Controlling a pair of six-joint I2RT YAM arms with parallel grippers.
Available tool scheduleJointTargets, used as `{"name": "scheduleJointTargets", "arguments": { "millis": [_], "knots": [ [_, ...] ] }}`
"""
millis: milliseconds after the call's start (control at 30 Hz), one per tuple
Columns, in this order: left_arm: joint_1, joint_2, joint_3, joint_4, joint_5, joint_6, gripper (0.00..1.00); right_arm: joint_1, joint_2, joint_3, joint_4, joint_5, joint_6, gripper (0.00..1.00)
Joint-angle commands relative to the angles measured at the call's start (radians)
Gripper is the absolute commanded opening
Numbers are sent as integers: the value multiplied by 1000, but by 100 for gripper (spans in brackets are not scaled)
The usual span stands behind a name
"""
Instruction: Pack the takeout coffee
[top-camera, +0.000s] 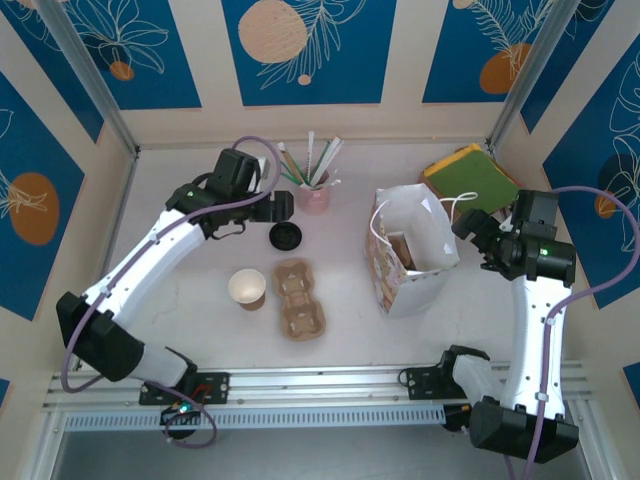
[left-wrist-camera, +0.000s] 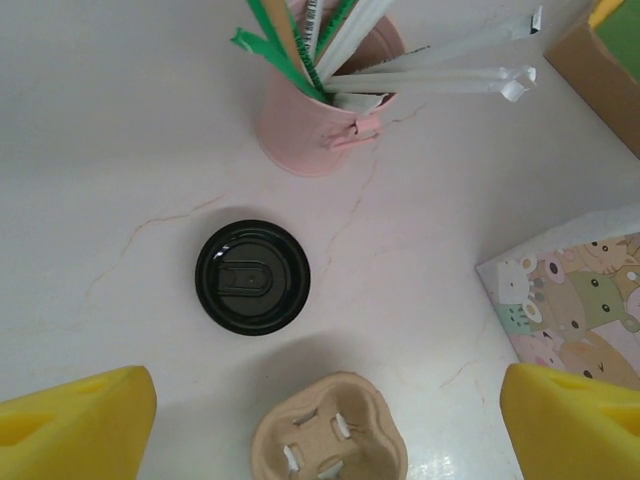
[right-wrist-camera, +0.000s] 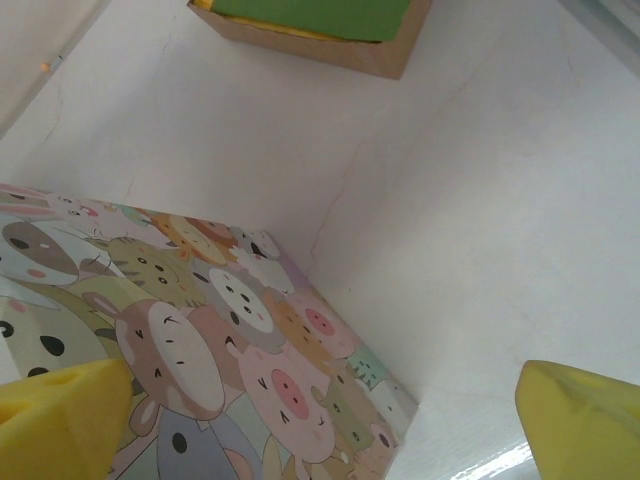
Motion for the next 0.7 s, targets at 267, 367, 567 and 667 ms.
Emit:
{"name": "scheduleJointTargets", "arguments": {
  "millis": [267, 367, 567, 667],
  "knots": [
    [-1, 227, 170, 4, 31, 2, 65, -3, -43, 8, 6, -76, 40, 99],
    [-6, 282, 222, 13, -7, -16, 59, -1, -49, 6, 20, -103, 52, 99],
    [-8, 371, 309, 18, -88, 12, 49, 3, -39, 71, 8, -139, 55, 99],
    [-8, 425, 366, 17, -82, 17, 43, 6, -32, 95, 4, -162, 49, 99]
  ]
}}
